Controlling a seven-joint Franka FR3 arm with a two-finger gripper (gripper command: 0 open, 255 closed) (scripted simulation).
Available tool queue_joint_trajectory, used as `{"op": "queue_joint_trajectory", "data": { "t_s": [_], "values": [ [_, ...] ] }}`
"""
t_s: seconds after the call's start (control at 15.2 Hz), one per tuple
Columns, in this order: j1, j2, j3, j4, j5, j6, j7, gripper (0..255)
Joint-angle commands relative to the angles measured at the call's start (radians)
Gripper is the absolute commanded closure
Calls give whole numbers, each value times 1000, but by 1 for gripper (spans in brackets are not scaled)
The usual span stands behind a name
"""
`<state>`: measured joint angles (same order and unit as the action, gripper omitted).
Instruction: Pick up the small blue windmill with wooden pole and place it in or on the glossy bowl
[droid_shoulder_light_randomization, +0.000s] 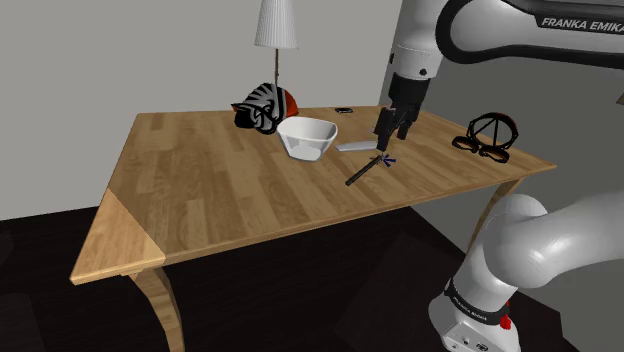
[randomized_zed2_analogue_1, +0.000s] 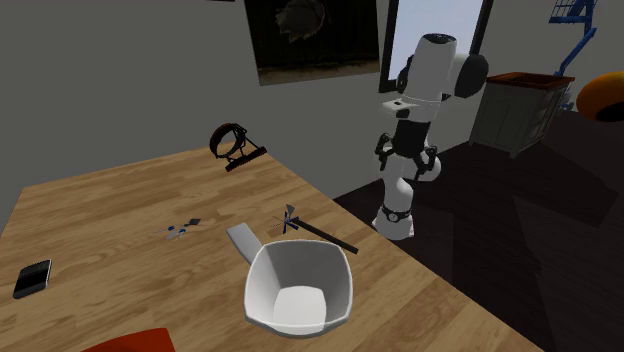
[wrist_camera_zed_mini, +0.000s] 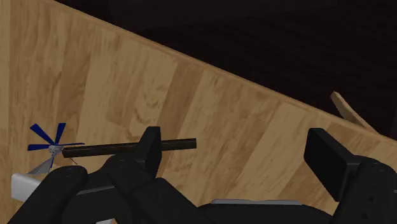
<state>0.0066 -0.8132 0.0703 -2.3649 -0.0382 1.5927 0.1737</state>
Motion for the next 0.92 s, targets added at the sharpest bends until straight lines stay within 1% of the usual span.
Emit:
{"op": "queue_joint_trajectory", "data": {
  "t_s": [0.0, 0.46, 0.86],
  "values": [
    [0, 0, 0, 0, 0, 0, 0, 0],
    [-177, 167, 80, -33, -19, 228, 393, 0],
    [-333, 313, 129, -29, -67, 378, 734, 0]
  ]
}}
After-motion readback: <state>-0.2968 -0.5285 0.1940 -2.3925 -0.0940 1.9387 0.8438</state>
